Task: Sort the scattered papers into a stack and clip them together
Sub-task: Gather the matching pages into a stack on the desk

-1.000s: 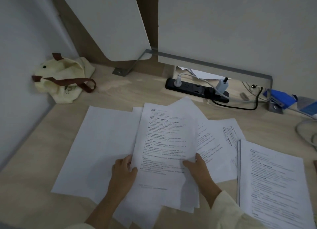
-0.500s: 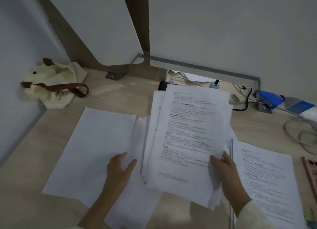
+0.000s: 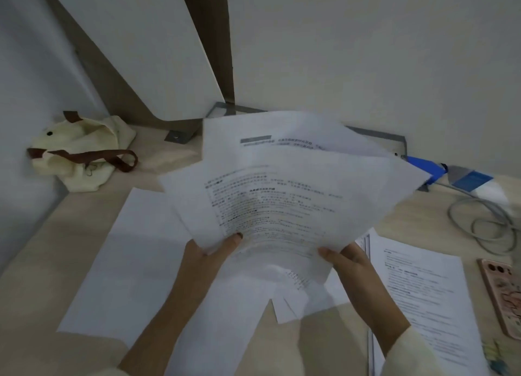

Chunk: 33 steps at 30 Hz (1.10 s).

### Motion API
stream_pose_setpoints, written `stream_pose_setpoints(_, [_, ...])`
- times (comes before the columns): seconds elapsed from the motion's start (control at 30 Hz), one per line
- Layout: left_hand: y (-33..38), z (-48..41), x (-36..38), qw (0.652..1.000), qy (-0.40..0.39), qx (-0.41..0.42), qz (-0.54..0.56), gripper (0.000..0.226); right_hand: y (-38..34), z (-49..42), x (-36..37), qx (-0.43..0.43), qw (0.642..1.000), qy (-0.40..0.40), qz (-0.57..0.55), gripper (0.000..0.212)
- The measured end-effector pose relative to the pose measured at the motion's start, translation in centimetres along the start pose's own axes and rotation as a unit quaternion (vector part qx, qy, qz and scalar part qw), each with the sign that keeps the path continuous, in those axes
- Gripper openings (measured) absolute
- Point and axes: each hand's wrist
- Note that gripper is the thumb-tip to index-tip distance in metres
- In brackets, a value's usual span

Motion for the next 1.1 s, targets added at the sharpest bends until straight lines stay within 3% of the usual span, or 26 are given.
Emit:
stream_pose_setpoints(0.2, [-1.4,0.3,-2.0,0.998,-0.043,0.004,-0.040,0.043,0.1,-0.2,0.7,0.002,1.000,-0.005,-0.002,0.033])
stream_pose_setpoints(0.4, [-3.2,0.7,-1.7,0.995,-0.100,-0.029,0.008,0.045,1.1,-0.6,2.1,0.005,0.999,0.030,0.023,0.021])
stream_pose_setpoints(0.47, [-4.1,0.5,-2.1,0.992,-0.113,-0.042,-0.034,0.038,0.9,-0.7,2.0,-0.001,0.998,0.069,0.010,0.016])
stream_pose_setpoints(0.53, [-5.7,0.3,-2.9,0.982,-0.096,-0.037,-0.158,0.036,0.9,-0.8,1.3,-0.009,0.995,0.096,-0.007,0.022])
stream_pose_setpoints(0.63, [-8.2,0.3,-4.3,0.913,-0.050,-0.059,-0.400,0.056,1.7,-1.2,0.2,0.022,0.994,0.109,0.004,0.029])
stream_pose_setpoints(0.7, [-9.4,0.4,-4.8,0.851,-0.083,-0.096,-0.509,0.076,2.9,-1.8,-0.2,0.064,0.992,0.103,0.033,0.027])
stream_pose_setpoints(0.77, [-10.4,0.5,-4.7,0.796,-0.130,-0.136,-0.576,0.085,4.5,-2.5,-0.3,0.109,0.986,0.104,0.069,0.027])
stream_pose_setpoints(0.87, [-11.1,0.3,-3.9,0.746,-0.158,-0.155,-0.628,0.086,6.5,-2.9,-0.2,0.152,0.979,0.097,0.095,0.019])
stream_pose_setpoints(1.0, [-11.2,-0.4,-3.7,0.706,-0.182,-0.156,-0.666,0.082,8.1,-3.1,0.3,0.167,0.976,0.093,0.106,0.019])
stream_pose_setpoints(1.1, [-10.6,-0.7,-4.6,0.710,-0.206,-0.115,-0.663,0.080,9.2,-3.4,0.5,0.171,0.975,0.107,0.097,0.029])
Point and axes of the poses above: each hand's wrist, its own z-axis away from the middle knuckle, its own x-axis out of the palm, y = z × x, and after that the axes turned 11 degrees about x, right-handed
